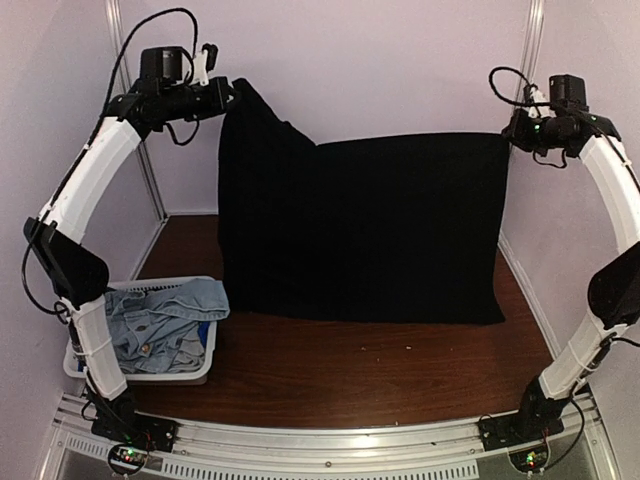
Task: Fold and stack the mixed laundry pile
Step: Flatten out the crumpled T-shirt at the center of the board.
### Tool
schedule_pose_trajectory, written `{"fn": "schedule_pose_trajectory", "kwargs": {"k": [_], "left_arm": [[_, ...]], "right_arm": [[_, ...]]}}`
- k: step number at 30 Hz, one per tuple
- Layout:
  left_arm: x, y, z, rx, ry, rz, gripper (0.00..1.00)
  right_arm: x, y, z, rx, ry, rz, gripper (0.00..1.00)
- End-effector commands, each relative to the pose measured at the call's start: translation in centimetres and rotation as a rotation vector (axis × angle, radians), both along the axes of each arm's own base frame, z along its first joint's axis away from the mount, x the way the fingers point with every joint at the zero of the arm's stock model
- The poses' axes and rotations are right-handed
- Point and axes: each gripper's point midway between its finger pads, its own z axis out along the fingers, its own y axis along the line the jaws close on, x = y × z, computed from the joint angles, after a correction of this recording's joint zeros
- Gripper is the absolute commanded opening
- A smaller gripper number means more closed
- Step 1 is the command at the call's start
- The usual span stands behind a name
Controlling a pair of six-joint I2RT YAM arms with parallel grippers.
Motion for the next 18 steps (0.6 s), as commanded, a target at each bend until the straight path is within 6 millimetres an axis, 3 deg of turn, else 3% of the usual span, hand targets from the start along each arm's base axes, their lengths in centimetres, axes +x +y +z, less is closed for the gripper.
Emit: {"fn": "schedule_pose_trajectory", "kwargs": {"k": [1,6,11,14,18], "left_arm": [[-3.7,-0.4,8.7,-0.128,-0.205,-0.094,0.00],[-10.4,0.1,16.4,-0.186,-0.389,-0.175,0.00],[-17.5,-0.2,20.8,-0.189,-0.517,-0.257,0.00],[-22.4,0.3,23.4,-0.207,-0.599,-0.300,0.00],[-27.0,1.8,25.9,-0.257,-0.672,-0.337,0.00]], "right_arm": [[-3.8,-0.4,9.4,0.008,-0.214,-0.045,0.00],[-9.7,0.1,16.9,0.009,-0.412,-0.034,0.00],[-16.4,0.4,21.1,-0.011,-0.540,-0.038,0.00],[-21.1,0.7,23.4,-0.018,-0.627,-0.034,0.00],[-26.3,0.8,25.8,-0.022,-0.717,-0.045,0.00]]}}
